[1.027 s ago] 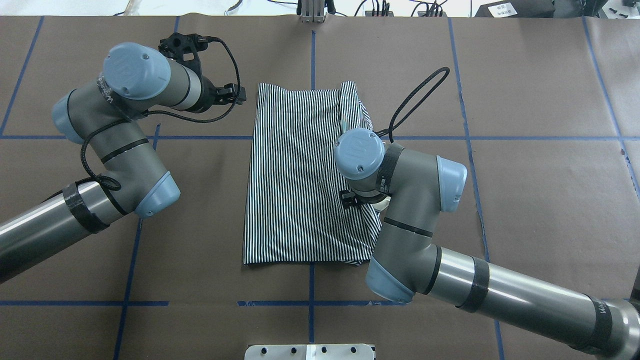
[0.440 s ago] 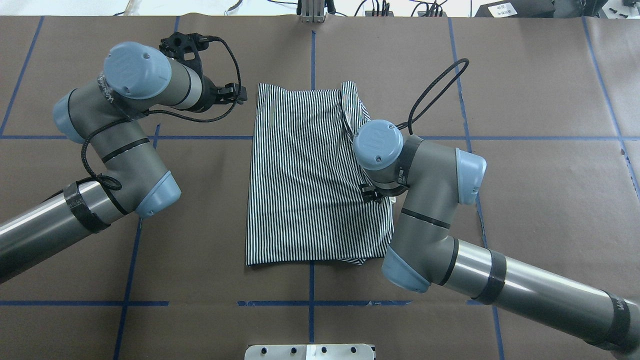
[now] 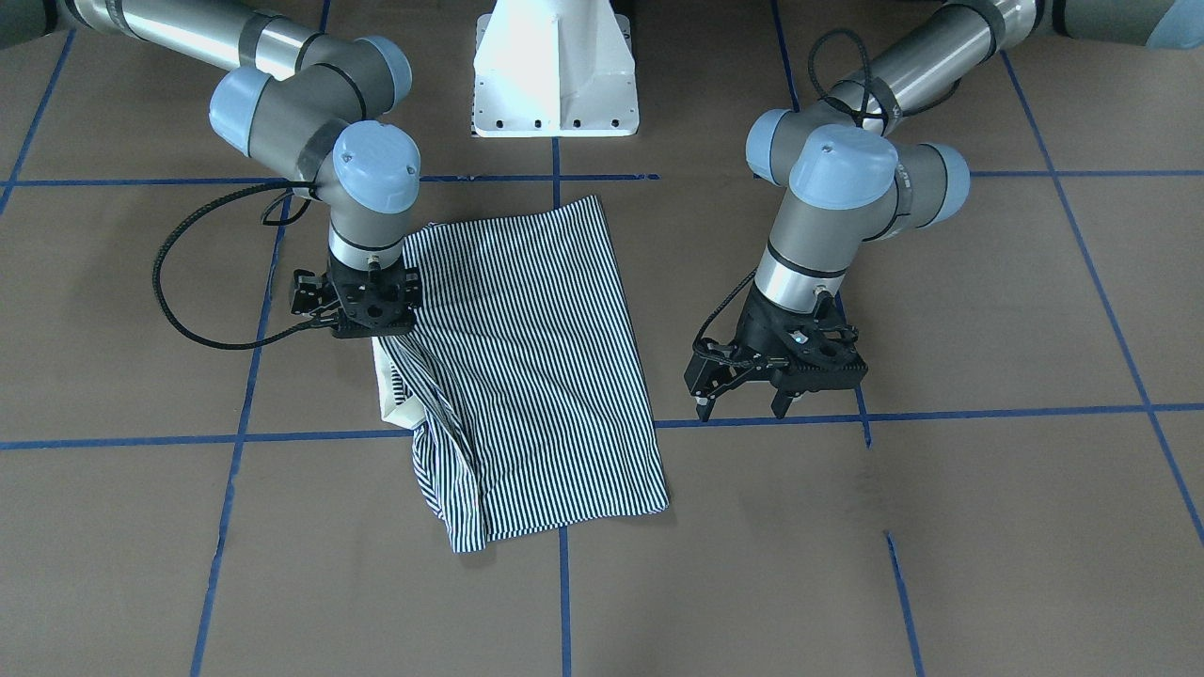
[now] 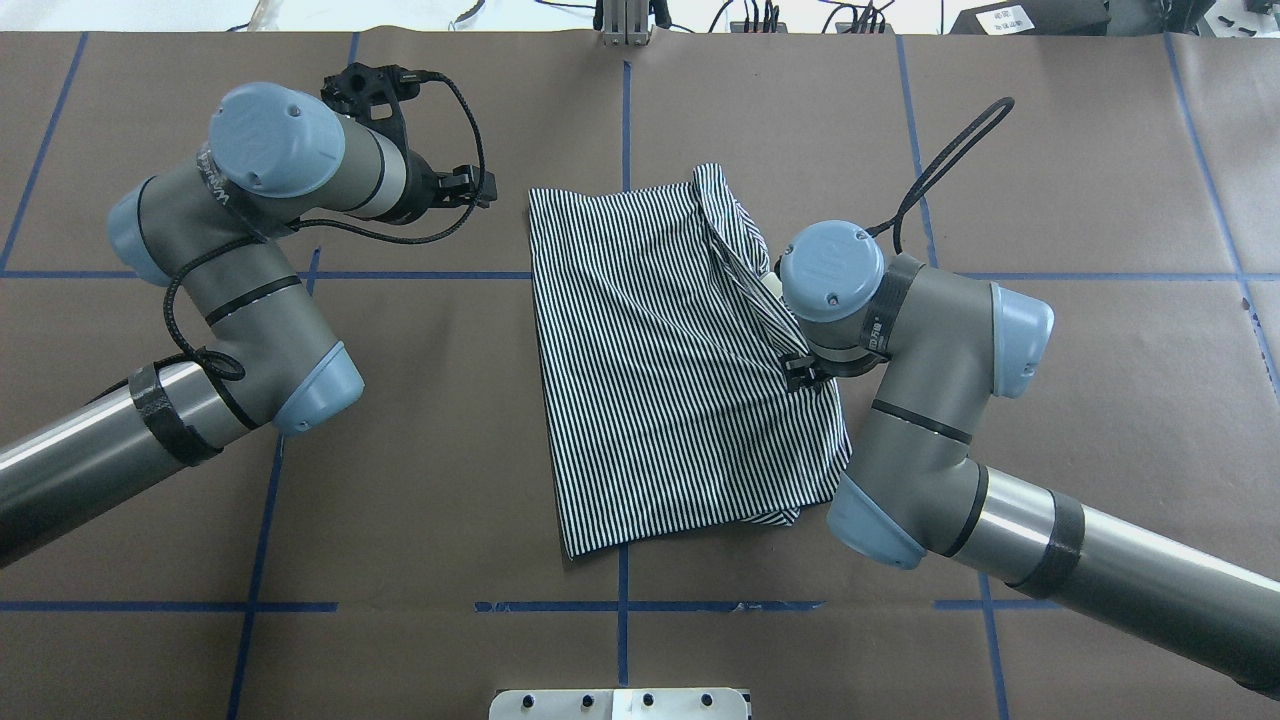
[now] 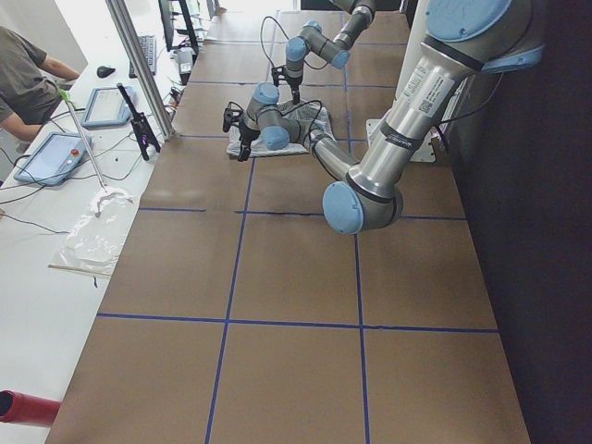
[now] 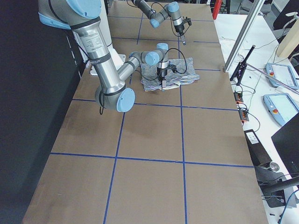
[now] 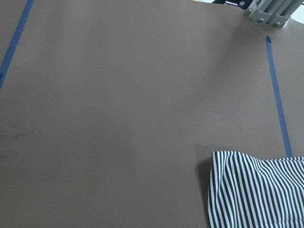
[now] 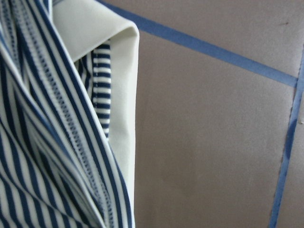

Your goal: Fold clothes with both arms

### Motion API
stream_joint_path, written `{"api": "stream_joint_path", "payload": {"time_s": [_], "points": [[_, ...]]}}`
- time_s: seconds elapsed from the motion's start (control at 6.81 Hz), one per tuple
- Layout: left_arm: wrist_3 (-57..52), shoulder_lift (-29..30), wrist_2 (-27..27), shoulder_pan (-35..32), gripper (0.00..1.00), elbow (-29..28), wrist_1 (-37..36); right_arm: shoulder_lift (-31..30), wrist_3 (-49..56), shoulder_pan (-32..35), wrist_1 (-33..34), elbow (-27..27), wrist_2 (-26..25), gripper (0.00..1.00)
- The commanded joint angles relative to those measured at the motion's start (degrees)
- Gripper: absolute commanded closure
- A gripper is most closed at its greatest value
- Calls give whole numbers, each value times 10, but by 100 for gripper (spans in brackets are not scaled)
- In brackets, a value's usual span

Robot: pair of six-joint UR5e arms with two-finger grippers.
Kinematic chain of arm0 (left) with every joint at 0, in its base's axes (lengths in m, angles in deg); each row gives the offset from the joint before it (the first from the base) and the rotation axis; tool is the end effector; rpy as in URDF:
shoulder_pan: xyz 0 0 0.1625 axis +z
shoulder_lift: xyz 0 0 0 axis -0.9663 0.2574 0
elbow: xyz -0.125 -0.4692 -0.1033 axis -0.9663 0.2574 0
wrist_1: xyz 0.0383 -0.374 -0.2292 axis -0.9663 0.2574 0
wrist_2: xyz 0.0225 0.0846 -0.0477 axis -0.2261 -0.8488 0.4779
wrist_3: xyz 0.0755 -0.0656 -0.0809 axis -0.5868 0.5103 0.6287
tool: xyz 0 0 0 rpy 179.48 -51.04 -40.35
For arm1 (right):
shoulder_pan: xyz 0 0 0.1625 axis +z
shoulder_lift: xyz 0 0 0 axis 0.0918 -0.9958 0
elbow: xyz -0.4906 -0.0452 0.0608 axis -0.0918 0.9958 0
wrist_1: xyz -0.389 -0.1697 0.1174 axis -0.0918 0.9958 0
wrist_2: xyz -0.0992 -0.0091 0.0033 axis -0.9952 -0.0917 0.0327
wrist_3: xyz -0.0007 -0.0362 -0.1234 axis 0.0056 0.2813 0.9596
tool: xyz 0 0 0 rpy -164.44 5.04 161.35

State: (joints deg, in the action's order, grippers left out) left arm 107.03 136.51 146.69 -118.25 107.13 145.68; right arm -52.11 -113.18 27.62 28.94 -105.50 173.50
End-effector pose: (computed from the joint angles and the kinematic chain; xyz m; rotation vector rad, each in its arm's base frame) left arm 0.5110 -0.6283 0.3411 0.3830 0.9504 -0.2641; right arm -0.5524 -0.4899 0.4140 0.1057 -0.4147 -0.1893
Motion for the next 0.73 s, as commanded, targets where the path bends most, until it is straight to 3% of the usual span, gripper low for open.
{"api": "stream_joint_path", "payload": {"time_s": [0.0, 0.29, 0.59], "points": [[0, 0, 1, -3, 0, 0, 0, 17, 17, 15, 5, -3, -2, 0], [-1, 0, 2, -10, 0, 1, -1, 24, 73, 44, -9, 16, -7, 0], [0, -3, 18, -11, 0, 28, -4, 125, 71, 52, -50, 117, 2, 0]]}}
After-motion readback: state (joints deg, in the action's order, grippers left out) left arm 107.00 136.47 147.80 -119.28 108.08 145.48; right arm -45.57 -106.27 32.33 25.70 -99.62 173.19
